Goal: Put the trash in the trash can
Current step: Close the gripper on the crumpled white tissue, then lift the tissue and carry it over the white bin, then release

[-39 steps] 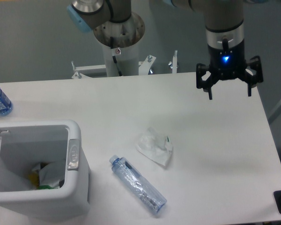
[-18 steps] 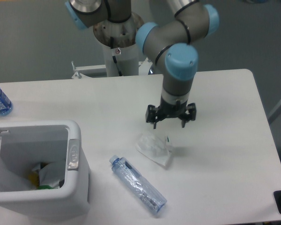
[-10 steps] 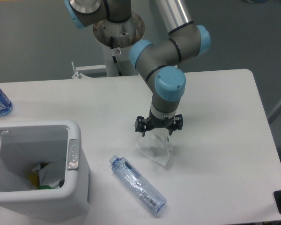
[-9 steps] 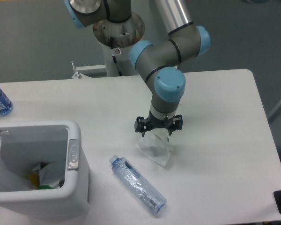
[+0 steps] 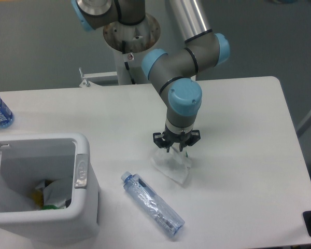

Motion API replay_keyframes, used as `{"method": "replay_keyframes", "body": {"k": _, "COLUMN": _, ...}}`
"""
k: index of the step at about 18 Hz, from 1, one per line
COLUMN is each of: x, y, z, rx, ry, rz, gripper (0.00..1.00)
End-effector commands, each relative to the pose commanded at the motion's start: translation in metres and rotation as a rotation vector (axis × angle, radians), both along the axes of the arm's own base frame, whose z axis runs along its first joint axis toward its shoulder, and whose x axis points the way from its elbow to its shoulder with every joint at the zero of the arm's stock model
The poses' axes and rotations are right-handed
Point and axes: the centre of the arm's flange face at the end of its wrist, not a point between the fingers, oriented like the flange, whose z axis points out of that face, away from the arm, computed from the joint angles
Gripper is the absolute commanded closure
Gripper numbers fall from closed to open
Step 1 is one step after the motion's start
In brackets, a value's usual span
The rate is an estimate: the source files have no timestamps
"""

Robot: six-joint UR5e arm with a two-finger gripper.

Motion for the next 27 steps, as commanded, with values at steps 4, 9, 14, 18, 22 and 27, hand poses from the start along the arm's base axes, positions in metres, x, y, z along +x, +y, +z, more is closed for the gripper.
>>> {"method": "replay_keyframes", "body": {"k": 4, "x": -0.010, "y": 0.000, "z": 0.042, "rx": 0.055, "ry": 0.056, "rz": 0.003, "gripper": 1.00}}
{"method": "replay_keyframes", "body": {"k": 9, "x": -0.029, "y": -0.004, "z": 0.123, "rx": 0.167, "ry": 0.160, "rz": 0.036, "gripper": 1.00}}
{"method": "replay_keyframes", "body": {"k": 14, "x": -0.070, "y": 0.003, "z": 0.248, "rx": 0.562, "ry": 0.137, "rz": 0.182, "gripper": 1.00}}
{"method": "replay_keyframes", "body": {"k": 18, "x": -0.066, "y": 0.012, "z": 0.281, "rx": 0.697, "ry": 0.058, "rz": 0.243, "gripper": 1.00}}
{"method": "replay_keyframes", "body": {"k": 22, "x": -0.042, "y": 0.026, "z": 0.312, "rx": 0.795, "ry": -0.023, "rz": 0.256, "gripper": 1.00}}
{"method": "replay_keyframes", "body": {"k": 27, "x": 0.031, "y": 0.078, "z": 0.317, "rx": 0.803, "ry": -0.076, "rz": 0.109, "gripper": 1.00}}
